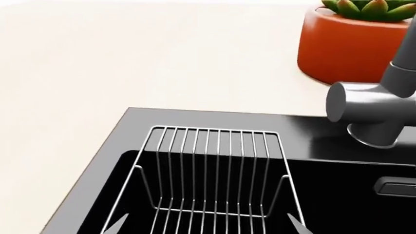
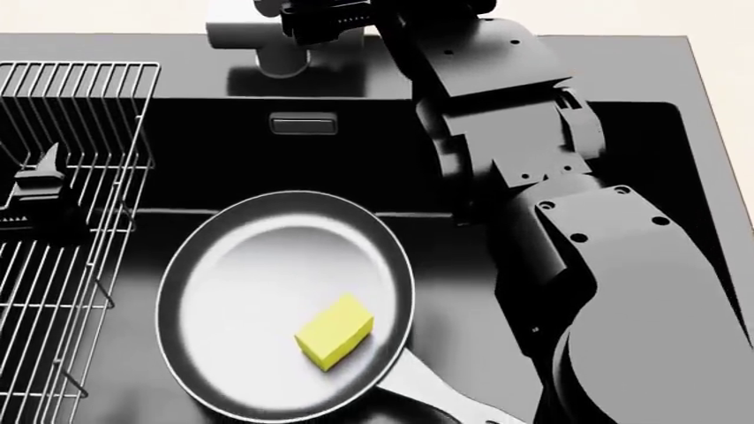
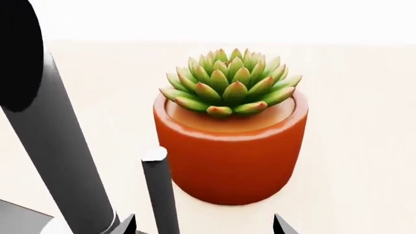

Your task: Pick the pan and sponge and place them into the sink. Then turn on the water.

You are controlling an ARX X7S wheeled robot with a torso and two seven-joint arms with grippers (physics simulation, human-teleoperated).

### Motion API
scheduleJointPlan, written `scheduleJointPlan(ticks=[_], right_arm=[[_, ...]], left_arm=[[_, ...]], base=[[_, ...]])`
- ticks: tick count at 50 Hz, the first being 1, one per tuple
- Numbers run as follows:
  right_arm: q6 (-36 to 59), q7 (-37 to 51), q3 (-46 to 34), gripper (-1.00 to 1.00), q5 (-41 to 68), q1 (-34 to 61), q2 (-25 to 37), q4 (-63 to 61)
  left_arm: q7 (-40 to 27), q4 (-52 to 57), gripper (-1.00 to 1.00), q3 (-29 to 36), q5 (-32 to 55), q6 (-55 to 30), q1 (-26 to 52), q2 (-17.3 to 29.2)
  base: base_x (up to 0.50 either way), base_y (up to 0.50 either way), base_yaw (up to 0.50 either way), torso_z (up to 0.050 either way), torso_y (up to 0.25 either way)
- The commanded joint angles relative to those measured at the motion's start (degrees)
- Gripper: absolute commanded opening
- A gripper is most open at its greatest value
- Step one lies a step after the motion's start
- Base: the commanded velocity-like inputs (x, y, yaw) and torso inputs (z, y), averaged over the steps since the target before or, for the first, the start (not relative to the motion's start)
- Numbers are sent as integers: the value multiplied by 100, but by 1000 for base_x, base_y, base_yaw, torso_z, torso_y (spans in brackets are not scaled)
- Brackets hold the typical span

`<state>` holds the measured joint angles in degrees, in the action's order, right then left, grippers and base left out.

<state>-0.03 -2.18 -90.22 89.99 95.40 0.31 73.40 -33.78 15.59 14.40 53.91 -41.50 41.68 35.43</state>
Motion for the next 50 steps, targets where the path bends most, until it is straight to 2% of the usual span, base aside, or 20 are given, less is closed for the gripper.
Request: scheduleJointPlan(ticks=[1,10,35,42,50], right_arm=[[-2,-43,38,100,-47,13,-31,11],[12,-28,39,100,-25,101,-31,27],[-74,123,-198,100,353,94,10,159],[-160,90,-755,100,933,129,137,159],[-494,23,-2270,100,2393,121,214,159]], left_arm=[[102,-3,100,-60,33,74,-63,0],[141,-9,100,-52,1,108,-46,28],[55,-62,100,-71,100,72,3,-53],[37,-64,100,-59,84,83,2,-62],[19,-61,100,-85,101,80,18,-39]], base=[[0,0,0,3,-94],[0,0,0,4,-82],[0,0,0,0,-1],[0,0,0,0,0],[0,0,0,0,0]])
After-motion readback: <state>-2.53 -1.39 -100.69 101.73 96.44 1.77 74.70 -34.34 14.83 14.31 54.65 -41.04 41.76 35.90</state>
